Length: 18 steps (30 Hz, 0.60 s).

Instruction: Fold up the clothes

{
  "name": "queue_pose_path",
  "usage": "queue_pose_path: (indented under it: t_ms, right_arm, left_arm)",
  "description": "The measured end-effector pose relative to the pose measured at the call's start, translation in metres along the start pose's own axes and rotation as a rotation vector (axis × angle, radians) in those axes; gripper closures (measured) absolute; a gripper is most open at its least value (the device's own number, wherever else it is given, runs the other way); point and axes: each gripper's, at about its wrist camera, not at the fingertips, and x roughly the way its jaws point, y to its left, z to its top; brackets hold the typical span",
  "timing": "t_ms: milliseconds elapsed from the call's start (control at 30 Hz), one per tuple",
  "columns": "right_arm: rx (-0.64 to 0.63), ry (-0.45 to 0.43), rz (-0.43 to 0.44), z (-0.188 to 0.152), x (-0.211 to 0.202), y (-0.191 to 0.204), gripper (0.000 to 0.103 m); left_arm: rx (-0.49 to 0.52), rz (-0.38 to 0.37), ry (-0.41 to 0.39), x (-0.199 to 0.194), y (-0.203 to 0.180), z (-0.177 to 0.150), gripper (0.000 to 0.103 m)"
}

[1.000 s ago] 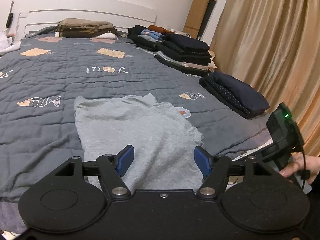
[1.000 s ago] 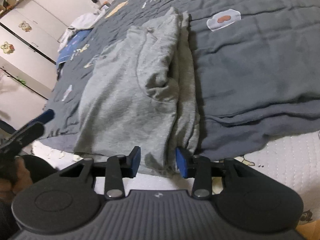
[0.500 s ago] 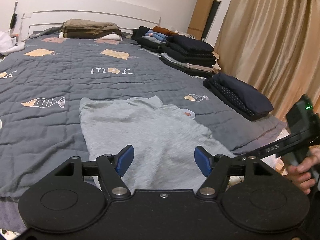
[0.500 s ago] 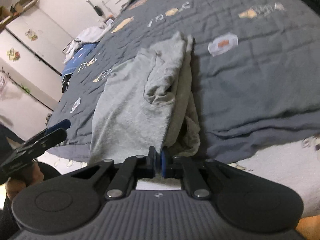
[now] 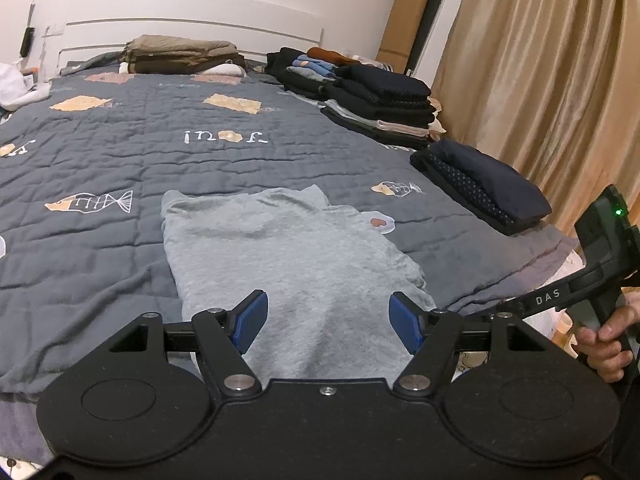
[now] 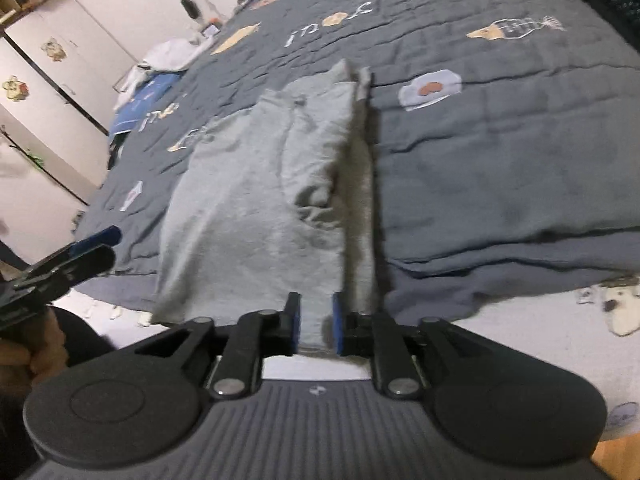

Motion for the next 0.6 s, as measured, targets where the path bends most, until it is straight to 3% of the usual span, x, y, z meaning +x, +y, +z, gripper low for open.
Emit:
queue_pose_path:
  t_ms: [33, 167, 267, 300, 500, 600]
  right_arm:
    - [-0.004, 0.013, -0.019, 0.000, 0.005, 0.001, 0.068]
    - [-0.015, 0.045, -0.060, -0.001, 0.019, 0.002, 0.066]
    - [-0.010, -0.008, 0.005, -0.003, 0.012, 0.005, 0.081]
    - [0.002, -0.023, 0.037, -0.002, 0.009, 0.005, 0.101]
    - [0.081, -0.121, 0.105, 0.003, -0.017, -0.001, 0.102]
    - [0.043, -0.114, 0.040, 0.002, -0.017, -0.002, 0.102]
  left_arm:
    - [0.002, 0.000, 0.000, 0.000, 0.000, 0.000, 0.037]
    - [0.000, 0.000, -0.001, 0.000, 0.000, 0.000, 0.037]
    - [0.008, 0.004, -0.001, 0.000, -0.001, 0.000, 0.037]
    - [0.009, 0.004, -0.001, 0.000, -0.001, 0.000, 0.037]
    - [0.000, 0.003, -0.004, -0.001, 0.000, 0.000, 0.037]
    - [0.001, 0.002, -0.002, 0.000, 0.000, 0.001, 0.037]
